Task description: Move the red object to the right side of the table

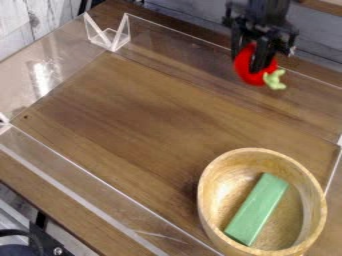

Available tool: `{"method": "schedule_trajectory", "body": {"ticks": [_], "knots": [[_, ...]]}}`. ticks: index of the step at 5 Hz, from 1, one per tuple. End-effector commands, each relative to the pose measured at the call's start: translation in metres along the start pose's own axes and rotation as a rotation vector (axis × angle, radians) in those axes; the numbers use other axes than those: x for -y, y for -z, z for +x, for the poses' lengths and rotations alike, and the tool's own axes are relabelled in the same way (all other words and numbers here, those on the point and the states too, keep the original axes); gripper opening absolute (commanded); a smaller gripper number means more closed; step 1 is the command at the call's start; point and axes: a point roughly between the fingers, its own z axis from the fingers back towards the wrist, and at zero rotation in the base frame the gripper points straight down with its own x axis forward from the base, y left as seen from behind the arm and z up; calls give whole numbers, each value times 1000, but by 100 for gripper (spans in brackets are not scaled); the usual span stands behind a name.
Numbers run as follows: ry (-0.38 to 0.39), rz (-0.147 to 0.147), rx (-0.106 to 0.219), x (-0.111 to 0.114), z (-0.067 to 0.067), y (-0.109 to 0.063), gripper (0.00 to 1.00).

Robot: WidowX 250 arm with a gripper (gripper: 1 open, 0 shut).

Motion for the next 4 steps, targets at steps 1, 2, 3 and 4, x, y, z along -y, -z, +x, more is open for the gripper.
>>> {"method": "schedule_trajectory", "body": {"ticks": [1, 2, 3, 4], "knots": [[-79, -26, 53, 15, 4, 0, 0], [-156, -49, 40, 24, 4, 17, 0], [-135, -69, 32, 29, -5, 36, 0], [-97, -66, 26, 21, -16, 46, 0]]}}
